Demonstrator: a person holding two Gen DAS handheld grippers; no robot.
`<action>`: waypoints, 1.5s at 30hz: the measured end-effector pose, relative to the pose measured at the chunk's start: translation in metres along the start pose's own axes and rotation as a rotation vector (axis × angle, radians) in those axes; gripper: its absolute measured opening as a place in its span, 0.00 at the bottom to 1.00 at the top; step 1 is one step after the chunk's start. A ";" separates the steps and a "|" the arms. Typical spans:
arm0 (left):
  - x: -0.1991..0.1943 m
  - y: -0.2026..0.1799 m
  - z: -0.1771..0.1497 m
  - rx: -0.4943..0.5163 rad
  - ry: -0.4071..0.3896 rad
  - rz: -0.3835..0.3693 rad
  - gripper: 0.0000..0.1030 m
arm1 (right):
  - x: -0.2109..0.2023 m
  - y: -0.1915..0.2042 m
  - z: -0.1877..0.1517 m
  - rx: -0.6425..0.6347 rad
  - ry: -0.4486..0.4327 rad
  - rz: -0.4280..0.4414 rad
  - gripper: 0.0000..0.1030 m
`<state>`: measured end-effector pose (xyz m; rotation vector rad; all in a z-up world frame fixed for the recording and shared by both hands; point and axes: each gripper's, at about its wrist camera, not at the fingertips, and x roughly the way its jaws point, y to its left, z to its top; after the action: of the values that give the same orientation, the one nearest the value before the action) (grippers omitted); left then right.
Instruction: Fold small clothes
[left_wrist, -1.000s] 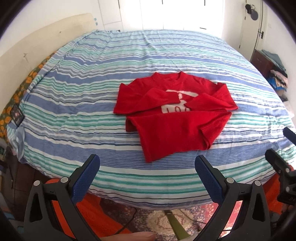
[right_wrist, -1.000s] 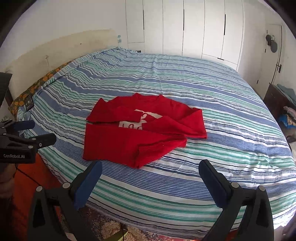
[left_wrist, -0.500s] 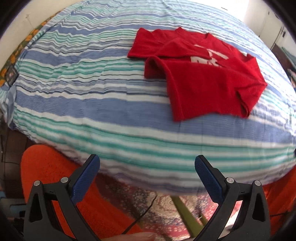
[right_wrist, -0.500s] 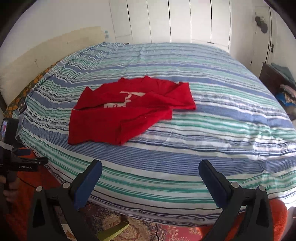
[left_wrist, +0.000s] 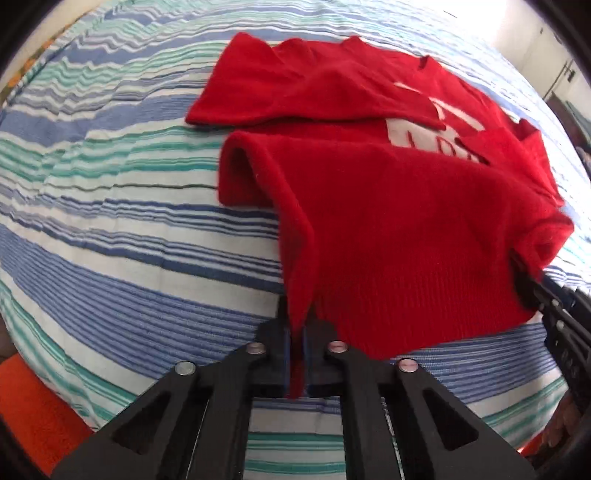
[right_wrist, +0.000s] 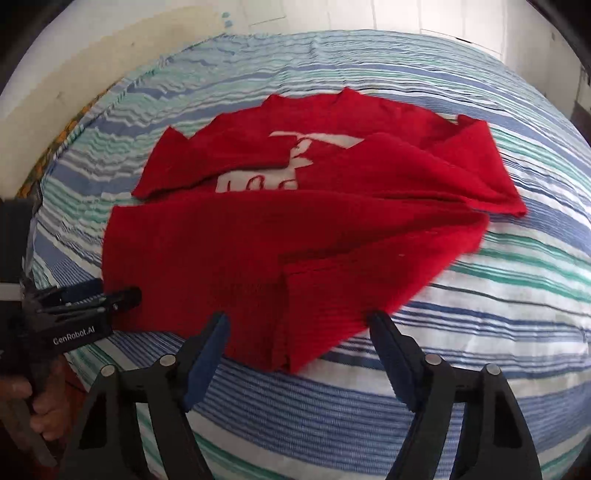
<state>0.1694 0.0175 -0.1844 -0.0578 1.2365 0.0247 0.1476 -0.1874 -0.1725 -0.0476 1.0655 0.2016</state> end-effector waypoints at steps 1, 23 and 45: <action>-0.010 0.006 -0.003 0.006 -0.003 -0.026 0.02 | 0.002 -0.005 -0.002 0.009 0.003 -0.028 0.23; -0.026 0.041 -0.074 0.097 0.127 -0.168 0.03 | -0.056 -0.118 -0.099 0.528 0.137 0.466 0.60; -0.001 0.001 -0.084 0.172 0.140 0.077 0.03 | -0.049 -0.125 -0.126 0.467 0.248 0.277 0.01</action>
<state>0.0895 0.0136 -0.2105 0.1393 1.3755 -0.0193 0.0392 -0.3344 -0.1978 0.5092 1.3435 0.1947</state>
